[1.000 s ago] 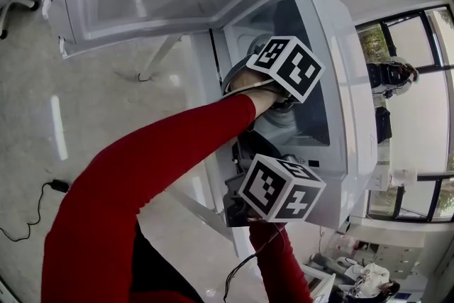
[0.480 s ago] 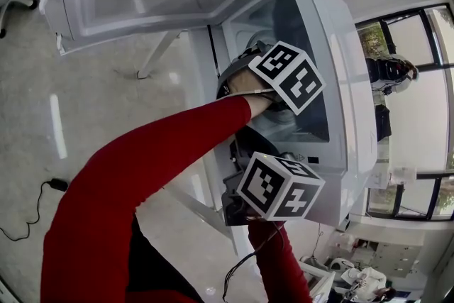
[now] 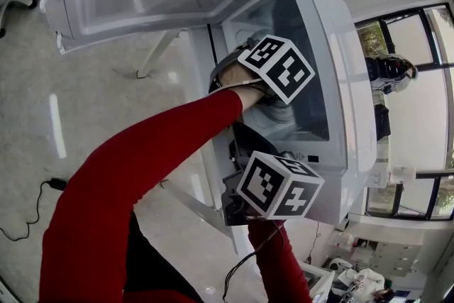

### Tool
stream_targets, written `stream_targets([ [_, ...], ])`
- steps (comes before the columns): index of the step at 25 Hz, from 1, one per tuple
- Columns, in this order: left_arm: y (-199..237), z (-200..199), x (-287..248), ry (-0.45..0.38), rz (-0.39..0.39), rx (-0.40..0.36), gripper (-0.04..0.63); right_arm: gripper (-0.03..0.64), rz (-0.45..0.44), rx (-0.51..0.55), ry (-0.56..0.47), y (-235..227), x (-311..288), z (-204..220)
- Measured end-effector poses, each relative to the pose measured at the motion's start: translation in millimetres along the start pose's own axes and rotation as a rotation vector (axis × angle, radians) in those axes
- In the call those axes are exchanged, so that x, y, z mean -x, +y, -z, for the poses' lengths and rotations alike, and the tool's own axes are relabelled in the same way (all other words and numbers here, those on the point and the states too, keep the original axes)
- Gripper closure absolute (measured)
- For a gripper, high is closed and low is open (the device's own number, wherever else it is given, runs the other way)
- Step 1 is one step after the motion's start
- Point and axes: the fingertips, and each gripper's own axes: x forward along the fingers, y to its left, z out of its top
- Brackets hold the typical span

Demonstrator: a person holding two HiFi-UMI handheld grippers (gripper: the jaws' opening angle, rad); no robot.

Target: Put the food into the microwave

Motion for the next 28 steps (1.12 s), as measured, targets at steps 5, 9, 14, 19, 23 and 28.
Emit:
stream_targets([
  [5, 0.6, 1.6, -0.4, 0.010, 0.006, -0.007, 0.477, 0.603, 0.005, -0.006, 0.007, -1.9, -0.9, 1.8],
  [9, 1.8, 4.3, -1.5, 0.016, -0.010, -0.039, 0.469, 0.603, 0.003, -0.009, 0.007, -1.4, -1.2, 1.3],
  [14, 0.2, 5.6, -1.2, 0.005, -0.038, -0.098, 0.465, 0.603, 0.001, -0.008, 0.005, -0.7, -0.4, 1.5],
  [19, 1.8, 5.7, -1.3, 0.000, -0.017, -0.074, 0.465, 0.603, -0.003, -0.011, 0.007, -0.5, -0.8, 3.9],
  [23, 6.2, -6.8, 11.0, -0.063, 0.040, -0.013, 0.479, 0.603, -0.010, -0.014, -0.008, 0.9, 0.3, 1.7],
  [28, 16.1, -23.1, 38.5, -0.140, 0.081, 0.041, 0.578, 0.603, -0.012, -0.020, -0.052, 6.6, 4.4, -12.0],
])
